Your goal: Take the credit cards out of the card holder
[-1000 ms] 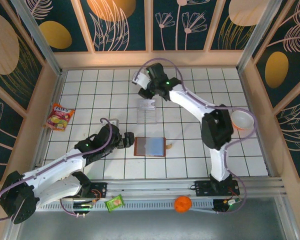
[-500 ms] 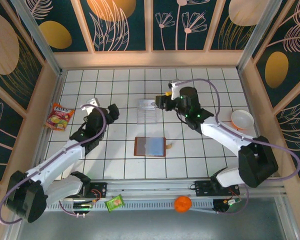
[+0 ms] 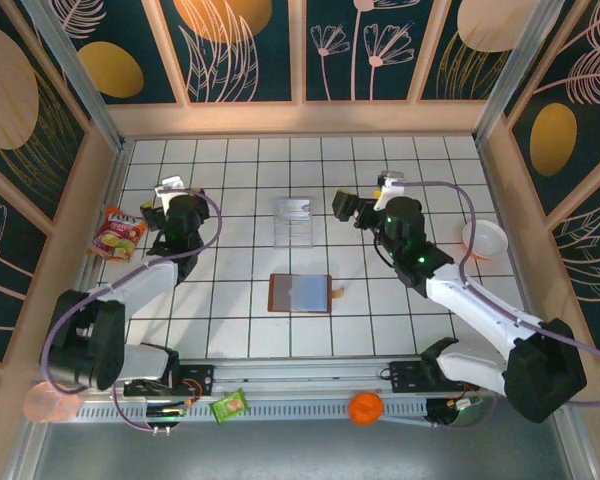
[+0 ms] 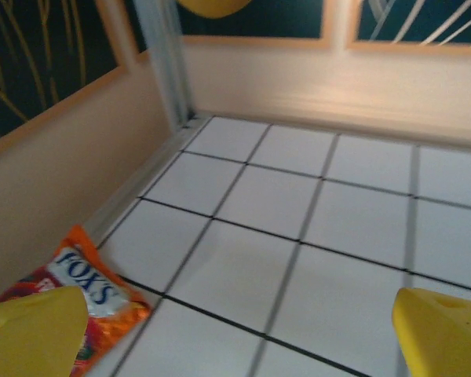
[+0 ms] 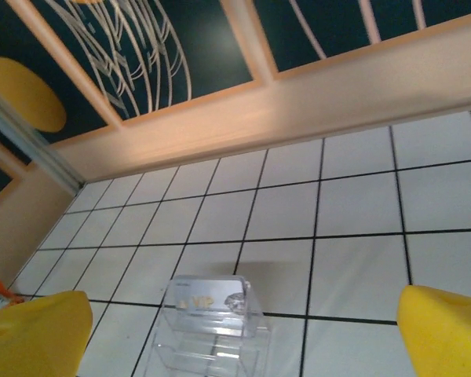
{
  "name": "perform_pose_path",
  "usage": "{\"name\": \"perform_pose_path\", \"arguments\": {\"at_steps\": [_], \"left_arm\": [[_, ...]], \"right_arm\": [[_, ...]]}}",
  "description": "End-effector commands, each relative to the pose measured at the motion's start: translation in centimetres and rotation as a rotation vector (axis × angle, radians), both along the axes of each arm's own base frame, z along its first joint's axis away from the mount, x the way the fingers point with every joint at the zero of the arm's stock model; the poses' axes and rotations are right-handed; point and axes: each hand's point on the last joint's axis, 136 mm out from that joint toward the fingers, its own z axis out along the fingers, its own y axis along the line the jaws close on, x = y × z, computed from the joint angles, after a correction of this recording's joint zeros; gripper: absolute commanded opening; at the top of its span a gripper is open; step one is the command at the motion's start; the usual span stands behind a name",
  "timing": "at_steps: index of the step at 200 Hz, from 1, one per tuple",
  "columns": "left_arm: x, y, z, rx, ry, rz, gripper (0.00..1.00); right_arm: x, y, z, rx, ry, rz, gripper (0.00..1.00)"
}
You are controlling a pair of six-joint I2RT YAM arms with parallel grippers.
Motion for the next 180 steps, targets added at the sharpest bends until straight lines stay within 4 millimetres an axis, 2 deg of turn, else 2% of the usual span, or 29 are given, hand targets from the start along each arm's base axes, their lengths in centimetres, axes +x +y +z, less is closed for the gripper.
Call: {"name": "perform_pose_path", "arguments": {"at_steps": [1,21,43,63,90,99,105,114,123,131,152,180], "left_arm": [[0.9,1.3,-1.2,0.08,-0.006,-0.029,0.99],[0.6,1.7,-2.2,0.068,-0.062,-0.057,0.99],[0.1,1.6,-3.6,0.026,-0.096,-0.106,0.99],[-0.7,1.8,-3.3,0.012,-0.151,-0.112,0.99],[-1.8,1.7,-2.9,-0.025,-0.214,-0.174,0.99],[-2.3,1.7,-2.9,-0.043,-0.239,-0.192,0.99],[-3.0,1.7,-3.7,-0.052,-0.241,-0.207,0.99],[-3.9,1.8,-2.3,-0.033,-0.334,-0.213,0.99],[-3.5,2.4,-3.3,-0.051,-0.267,-0.168,0.99],[-3.3,3.5,-3.3,-0.06,-0.274,-0.097,0.99],[-3.2,3.6,-3.4,-0.064,-0.27,-0.091,0.99],[-3.3,3.5,-3.4,-0.062,-0.266,-0.096,0.99]], "right_arm": [[1.2,-3.5,1.5,0.003,-0.042,-0.152,0.99],[1.2,-5.7,1.3,-0.027,-0.036,-0.235,0.99],[0.0,-7.5,2.8,-0.014,-0.143,-0.262,0.99],[-1.1,-8.8,3.9,-0.078,-0.287,-0.27,0.99],[-1.5,-11.2,3.4,-0.146,-0.347,-0.343,0.99],[-1.2,-12.4,3.2,-0.165,-0.341,-0.381,0.99],[-1.0,-13.5,3.0,-0.177,-0.336,-0.413,0.99],[-0.7,-15.2,2.7,-0.197,-0.329,-0.455,0.99],[-0.4,-16.5,2.2,-0.216,-0.316,-0.482,0.99],[-0.1,-17.9,1.4,-0.235,-0.302,-0.513,0.99],[0.4,-21.1,-1.6,-0.263,-0.252,-0.601,0.99],[1.4,-22.1,-6.0,-0.285,-0.181,-0.588,0.99]]}}
